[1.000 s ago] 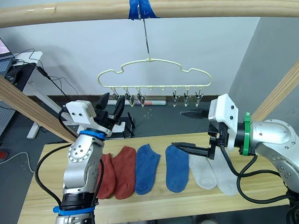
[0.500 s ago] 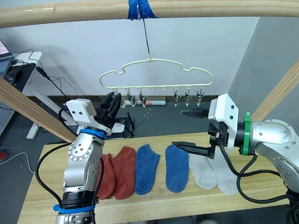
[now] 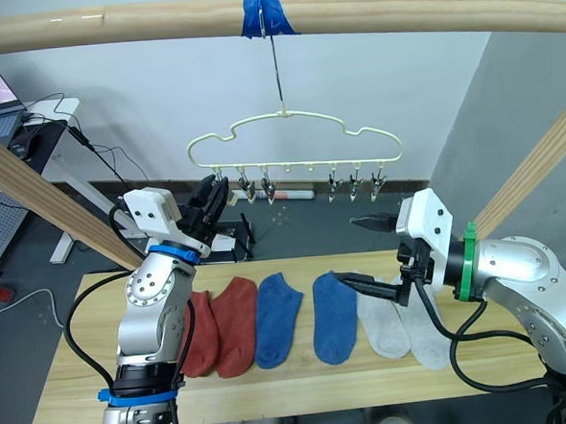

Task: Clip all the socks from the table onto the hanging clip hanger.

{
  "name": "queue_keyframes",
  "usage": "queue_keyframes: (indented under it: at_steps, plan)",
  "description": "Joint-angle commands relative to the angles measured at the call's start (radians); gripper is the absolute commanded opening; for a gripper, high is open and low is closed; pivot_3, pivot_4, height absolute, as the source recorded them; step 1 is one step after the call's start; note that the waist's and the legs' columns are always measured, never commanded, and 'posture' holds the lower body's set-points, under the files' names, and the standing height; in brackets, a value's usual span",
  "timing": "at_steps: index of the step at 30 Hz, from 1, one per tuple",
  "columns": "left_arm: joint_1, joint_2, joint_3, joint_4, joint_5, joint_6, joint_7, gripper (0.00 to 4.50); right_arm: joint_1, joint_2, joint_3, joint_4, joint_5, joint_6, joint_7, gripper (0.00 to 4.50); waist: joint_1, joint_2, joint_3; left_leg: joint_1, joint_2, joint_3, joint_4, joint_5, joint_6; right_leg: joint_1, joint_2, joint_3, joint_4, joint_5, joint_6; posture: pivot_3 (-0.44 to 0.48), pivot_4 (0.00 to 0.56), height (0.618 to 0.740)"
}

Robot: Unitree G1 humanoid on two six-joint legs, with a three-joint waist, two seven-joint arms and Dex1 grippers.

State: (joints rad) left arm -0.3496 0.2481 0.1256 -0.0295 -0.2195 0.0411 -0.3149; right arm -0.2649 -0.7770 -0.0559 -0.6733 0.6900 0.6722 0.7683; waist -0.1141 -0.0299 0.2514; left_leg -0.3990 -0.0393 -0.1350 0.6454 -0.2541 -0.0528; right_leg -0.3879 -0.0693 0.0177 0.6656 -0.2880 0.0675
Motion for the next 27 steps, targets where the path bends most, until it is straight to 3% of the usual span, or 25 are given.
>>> queue_keyframes:
  at_steps: [1,2,10,27]
  plan:
    - [0.004,-0.004,0.012,-0.038,-0.015,-0.026,-0.002,0.61,-0.010,0.000,-0.008,-0.026,0.006,-0.015,0.003,4.50,0.000,0.000,0.000,0.000,0.000,0.000,0.000,0.000,0.000,0.000,0.000,0.000,0.000,0.000,0.000,-0.282,0.241,0.740]
    - [0.004,-0.008,0.016,-0.038,-0.025,-0.027,-0.004,0.61,-0.010,0.000,-0.007,-0.025,0.006,-0.015,0.003,4.50,0.000,0.000,0.000,0.000,0.000,0.000,0.000,0.000,0.000,0.000,0.000,0.000,0.000,0.000,0.000,-0.282,0.241,0.740]
    - [0.002,-0.011,0.012,-0.045,-0.031,-0.003,0.005,3.02,-0.003,-0.004,-0.013,-0.023,0.004,-0.019,0.009,4.50,0.000,0.000,0.000,0.000,0.000,0.000,0.000,0.000,0.000,0.000,0.000,0.000,0.000,0.000,0.000,-0.282,0.241,0.740]
    - [-0.007,0.000,0.007,-0.079,-0.007,0.059,0.055,3.02,-0.004,-0.006,-0.019,-0.018,0.004,-0.021,0.016,4.50,0.000,0.000,0.000,0.000,0.000,0.000,0.000,0.000,0.000,0.000,0.000,0.000,0.000,0.000,0.000,-0.282,0.241,0.740]
